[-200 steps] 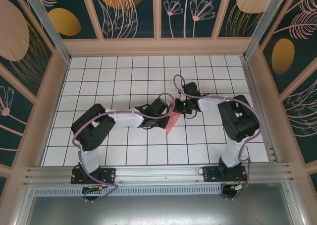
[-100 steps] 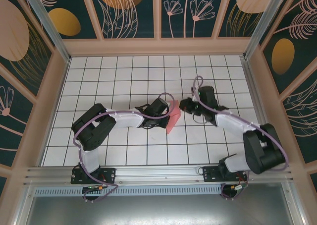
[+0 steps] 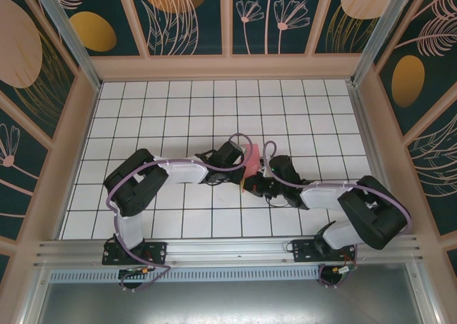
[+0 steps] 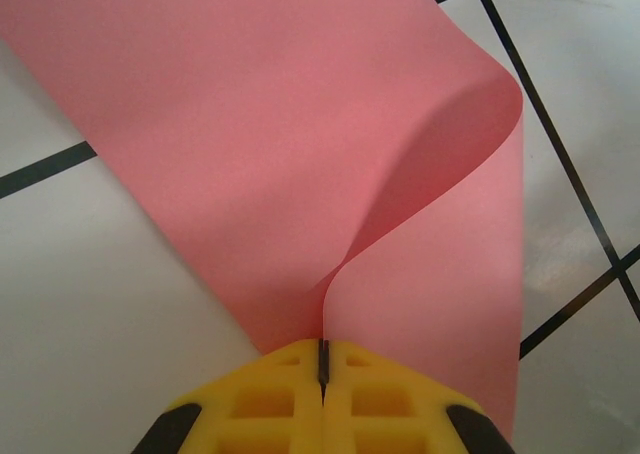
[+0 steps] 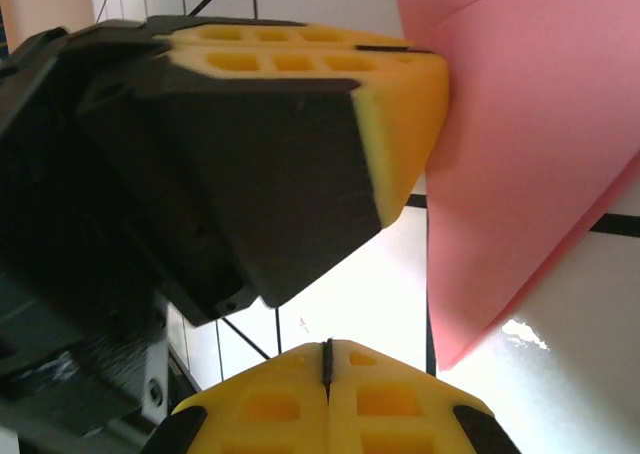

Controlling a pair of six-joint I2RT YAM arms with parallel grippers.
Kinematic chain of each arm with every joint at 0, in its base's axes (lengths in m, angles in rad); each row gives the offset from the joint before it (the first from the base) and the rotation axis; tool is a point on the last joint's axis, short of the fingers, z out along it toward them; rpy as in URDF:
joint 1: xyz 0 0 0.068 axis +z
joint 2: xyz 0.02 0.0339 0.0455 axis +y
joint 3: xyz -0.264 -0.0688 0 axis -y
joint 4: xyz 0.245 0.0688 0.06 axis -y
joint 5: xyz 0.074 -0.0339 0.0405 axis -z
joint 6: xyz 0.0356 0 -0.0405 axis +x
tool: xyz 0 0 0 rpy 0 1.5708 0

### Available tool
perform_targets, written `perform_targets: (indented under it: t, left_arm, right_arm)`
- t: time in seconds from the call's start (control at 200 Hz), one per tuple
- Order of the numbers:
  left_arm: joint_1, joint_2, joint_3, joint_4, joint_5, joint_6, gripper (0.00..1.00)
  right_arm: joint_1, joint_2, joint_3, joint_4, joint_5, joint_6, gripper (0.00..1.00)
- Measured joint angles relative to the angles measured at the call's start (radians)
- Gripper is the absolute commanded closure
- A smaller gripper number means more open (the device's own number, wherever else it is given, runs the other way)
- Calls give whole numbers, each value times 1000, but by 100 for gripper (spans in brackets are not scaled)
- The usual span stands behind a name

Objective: Fold a paper plane with a square sheet of paper (pick it up from the middle)
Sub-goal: Third fold the triangle at the center of the table.

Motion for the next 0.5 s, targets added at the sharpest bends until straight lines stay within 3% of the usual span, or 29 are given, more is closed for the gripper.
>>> perform_targets:
  t: [0.495]
  left_arm:
    - [0, 2, 1, 3, 0, 0, 100]
  right_arm:
    - [0, 145, 3, 42, -29, 6, 100]
